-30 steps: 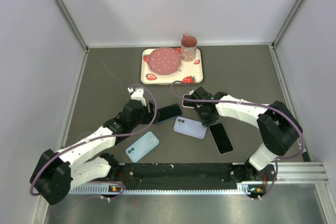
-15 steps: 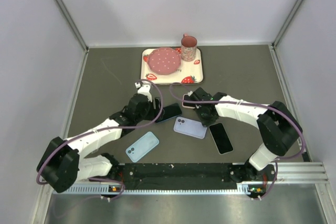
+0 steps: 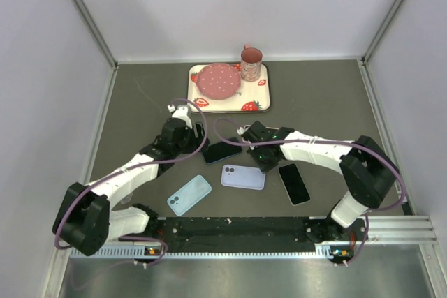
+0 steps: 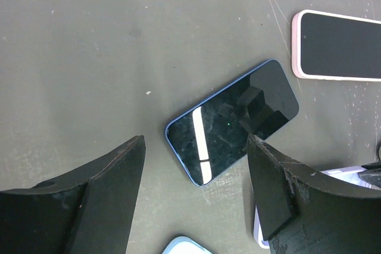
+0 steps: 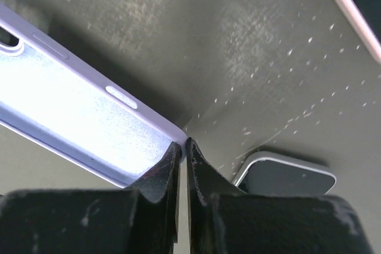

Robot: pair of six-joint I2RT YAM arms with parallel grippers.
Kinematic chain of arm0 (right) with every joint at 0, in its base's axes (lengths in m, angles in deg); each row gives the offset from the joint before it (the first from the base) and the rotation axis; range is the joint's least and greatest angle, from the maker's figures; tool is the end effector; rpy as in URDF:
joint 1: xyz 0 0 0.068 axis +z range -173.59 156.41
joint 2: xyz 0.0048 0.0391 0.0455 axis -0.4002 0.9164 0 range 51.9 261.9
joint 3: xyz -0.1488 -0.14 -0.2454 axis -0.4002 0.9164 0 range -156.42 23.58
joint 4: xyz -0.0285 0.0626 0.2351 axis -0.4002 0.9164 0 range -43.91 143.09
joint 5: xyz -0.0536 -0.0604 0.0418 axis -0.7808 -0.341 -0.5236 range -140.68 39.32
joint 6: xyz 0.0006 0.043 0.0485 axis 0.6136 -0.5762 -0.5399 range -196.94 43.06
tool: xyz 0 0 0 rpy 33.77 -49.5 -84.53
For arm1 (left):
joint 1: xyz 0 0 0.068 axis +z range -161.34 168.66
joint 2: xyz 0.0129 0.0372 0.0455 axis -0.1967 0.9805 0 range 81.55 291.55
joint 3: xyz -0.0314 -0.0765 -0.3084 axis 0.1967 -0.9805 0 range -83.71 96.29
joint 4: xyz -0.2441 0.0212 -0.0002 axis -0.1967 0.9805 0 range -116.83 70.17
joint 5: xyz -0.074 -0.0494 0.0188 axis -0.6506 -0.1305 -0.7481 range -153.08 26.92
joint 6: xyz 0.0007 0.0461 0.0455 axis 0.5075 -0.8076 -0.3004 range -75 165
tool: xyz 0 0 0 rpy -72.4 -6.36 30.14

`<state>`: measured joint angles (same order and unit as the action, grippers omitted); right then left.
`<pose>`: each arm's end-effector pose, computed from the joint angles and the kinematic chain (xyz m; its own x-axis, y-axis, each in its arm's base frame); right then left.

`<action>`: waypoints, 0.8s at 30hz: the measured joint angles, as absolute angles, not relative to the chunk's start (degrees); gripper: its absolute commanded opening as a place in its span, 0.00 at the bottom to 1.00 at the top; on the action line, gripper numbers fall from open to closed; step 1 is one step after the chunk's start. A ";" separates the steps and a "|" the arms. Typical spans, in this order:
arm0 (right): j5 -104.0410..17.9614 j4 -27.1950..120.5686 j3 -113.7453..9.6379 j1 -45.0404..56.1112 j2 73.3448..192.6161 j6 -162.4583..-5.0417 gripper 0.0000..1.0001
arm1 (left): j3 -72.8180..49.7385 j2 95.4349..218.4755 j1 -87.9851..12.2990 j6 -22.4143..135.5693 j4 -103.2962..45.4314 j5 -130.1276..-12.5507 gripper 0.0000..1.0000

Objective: Put the phone into the phone case

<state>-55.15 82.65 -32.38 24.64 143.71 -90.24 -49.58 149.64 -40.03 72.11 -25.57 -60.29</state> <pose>0.1940 0.2114 0.2221 -0.7854 -0.5350 -0.3112 -0.5622 0.8270 -0.0028 0.2007 -0.1070 0.2538 -0.6529 -0.1617 -0.7400 0.1652 0.9230 -0.3475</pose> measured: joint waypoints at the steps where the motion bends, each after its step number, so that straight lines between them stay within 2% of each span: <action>1: -55.13 82.54 -32.80 24.64 144.04 -89.95 0.19 | -49.58 149.64 -39.33 72.13 -25.57 -60.66 0.74; 2: -55.06 82.41 -33.15 24.64 144.32 -89.84 0.27 | -49.58 149.64 -38.85 72.13 -25.57 -61.12 0.74; 4: -54.60 82.17 -33.48 24.64 144.41 -89.47 0.34 | -49.58 149.64 -38.28 72.13 -25.57 -62.08 0.74; 8: -52.96 81.49 -33.98 24.64 144.41 -89.03 0.58 | -49.58 150.06 -37.45 72.40 -25.57 -63.48 0.74; 13: -50.84 80.42 -35.07 24.09 144.39 -89.19 0.75 | -49.58 152.00 -35.42 73.55 -25.40 -65.89 0.74; 16: -47.00 78.58 -35.44 22.08 144.17 -89.21 0.78 | -49.58 152.31 -34.06 74.30 -25.42 -68.18 0.74; 24: -34.74 70.63 -35.47 9.45 144.06 -92.64 0.75 | -52.53 152.33 -29.17 77.86 -28.63 -75.72 0.73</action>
